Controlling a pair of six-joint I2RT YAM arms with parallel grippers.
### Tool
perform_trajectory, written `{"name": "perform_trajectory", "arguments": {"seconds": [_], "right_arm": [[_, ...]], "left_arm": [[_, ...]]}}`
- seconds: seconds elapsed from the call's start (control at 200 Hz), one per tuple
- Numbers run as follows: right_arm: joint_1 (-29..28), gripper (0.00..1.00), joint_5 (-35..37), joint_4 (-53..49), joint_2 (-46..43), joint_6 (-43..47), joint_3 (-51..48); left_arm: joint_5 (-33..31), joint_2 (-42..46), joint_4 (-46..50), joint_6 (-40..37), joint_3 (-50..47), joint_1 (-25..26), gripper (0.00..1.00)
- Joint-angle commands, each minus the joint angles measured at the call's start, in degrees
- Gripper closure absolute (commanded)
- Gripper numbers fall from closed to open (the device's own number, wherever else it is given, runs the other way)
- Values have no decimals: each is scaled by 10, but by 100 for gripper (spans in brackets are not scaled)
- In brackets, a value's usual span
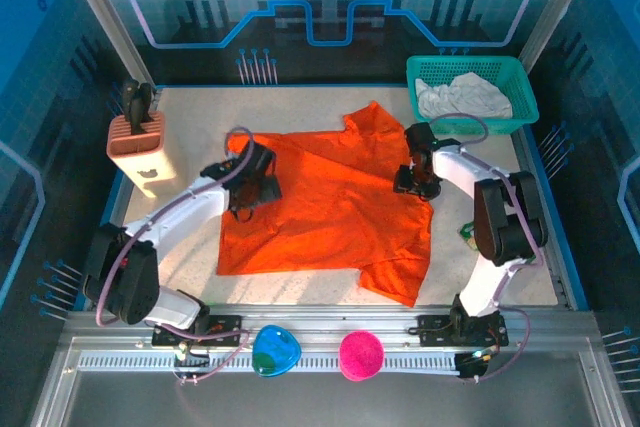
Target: Fold and stack the t-shirts
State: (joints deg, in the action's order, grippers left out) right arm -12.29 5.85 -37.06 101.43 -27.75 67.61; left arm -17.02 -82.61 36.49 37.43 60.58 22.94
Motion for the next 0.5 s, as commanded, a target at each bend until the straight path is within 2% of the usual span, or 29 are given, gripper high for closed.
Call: {"name": "perform_trajectory", "arguments": {"seconds": [0.0,0.21,0.355,0.495], "right_arm": [[6,44,-15,-18,-65,31,18],[4,43,-77,-22,-147,40,-12],[-1,43,-88,-35,-206,42,-45],[-1,42,-88,-49,-264,45,-77]], "left_arm": [[-28,-15,62,-67,91,-61,21],[63,-174,48,-103,230,-177,26],[78,-280,41,-127,321,-208,29],[67,-364,60,-144,408,-227,32]]}}
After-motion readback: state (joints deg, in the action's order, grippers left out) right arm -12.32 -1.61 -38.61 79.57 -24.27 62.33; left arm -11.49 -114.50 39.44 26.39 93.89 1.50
